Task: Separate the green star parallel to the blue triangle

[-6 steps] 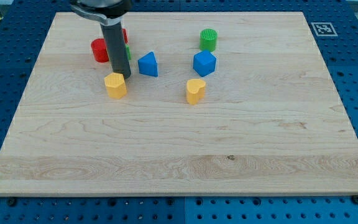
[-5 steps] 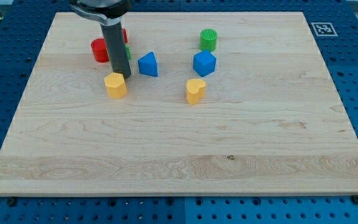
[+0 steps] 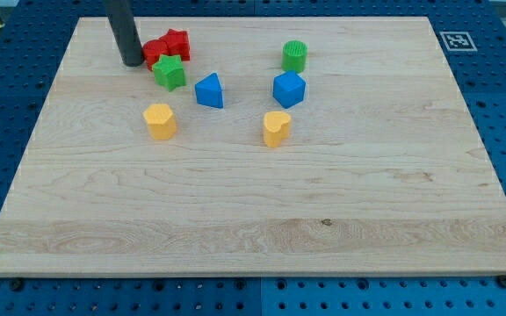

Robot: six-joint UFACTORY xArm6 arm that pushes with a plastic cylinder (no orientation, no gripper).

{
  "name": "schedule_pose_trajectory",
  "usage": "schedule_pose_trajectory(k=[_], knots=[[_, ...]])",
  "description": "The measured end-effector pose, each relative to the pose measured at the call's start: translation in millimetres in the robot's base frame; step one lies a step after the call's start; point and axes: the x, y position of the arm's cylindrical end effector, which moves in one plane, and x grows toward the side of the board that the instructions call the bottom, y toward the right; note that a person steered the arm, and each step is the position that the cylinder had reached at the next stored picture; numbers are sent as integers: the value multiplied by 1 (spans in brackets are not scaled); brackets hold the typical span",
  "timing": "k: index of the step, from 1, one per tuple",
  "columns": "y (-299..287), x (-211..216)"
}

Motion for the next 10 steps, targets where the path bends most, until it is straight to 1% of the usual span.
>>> schedule_pose_trajectory(k=[1,5,6,7,9,10], knots=[[0,-3],[68,-4],[71,0],[74,15],[78,31],[73,61]])
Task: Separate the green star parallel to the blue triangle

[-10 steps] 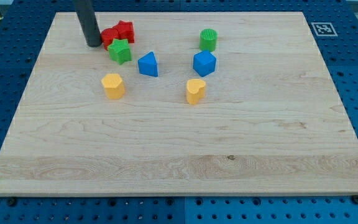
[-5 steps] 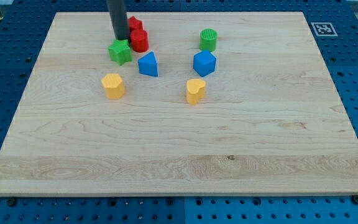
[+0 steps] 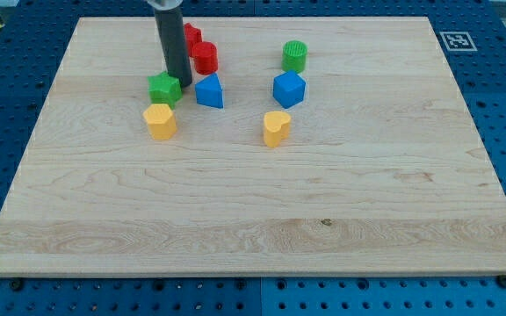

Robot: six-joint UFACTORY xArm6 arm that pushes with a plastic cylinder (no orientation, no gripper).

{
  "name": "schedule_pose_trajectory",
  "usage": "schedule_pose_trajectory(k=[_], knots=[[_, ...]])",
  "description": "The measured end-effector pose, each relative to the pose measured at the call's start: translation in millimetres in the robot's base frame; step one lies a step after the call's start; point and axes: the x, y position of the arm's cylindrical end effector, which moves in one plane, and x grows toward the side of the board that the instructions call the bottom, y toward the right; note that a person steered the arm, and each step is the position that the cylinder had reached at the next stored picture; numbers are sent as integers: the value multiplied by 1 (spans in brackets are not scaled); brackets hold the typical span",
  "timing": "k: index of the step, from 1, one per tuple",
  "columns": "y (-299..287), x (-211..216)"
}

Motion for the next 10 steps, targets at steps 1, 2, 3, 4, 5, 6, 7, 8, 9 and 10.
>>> schedule_pose_trajectory(k=[1,2,3,4,5,6,7,8,9,10], knots=[[-5,9],[-5,9],[-5,8],[12,13],[40,23],[46,37],[40,47],[19,48],[-14,48],[-24,48]])
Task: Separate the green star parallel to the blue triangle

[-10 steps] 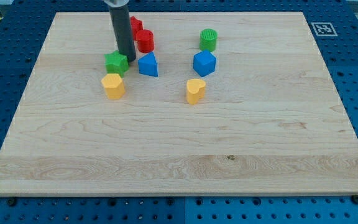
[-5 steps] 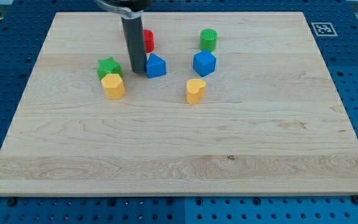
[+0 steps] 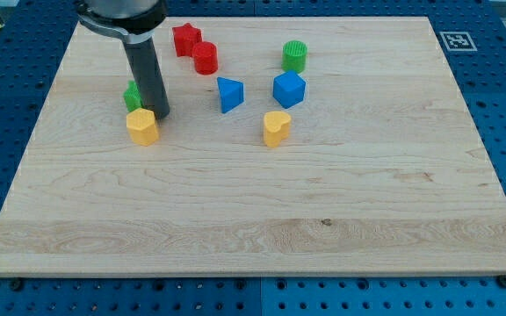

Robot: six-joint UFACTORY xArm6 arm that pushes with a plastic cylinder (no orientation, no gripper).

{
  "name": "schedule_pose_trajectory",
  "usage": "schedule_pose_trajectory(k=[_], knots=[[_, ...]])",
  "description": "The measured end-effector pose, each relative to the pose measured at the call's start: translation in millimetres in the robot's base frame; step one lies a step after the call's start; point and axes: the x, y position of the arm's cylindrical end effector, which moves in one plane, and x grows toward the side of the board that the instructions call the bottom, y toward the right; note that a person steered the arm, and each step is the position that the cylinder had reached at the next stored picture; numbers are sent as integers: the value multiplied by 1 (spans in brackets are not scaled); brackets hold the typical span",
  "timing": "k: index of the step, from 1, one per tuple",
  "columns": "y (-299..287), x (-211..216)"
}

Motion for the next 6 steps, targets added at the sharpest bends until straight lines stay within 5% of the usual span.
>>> schedule_pose_trajectory(k=[6], knots=[[-8,-4]])
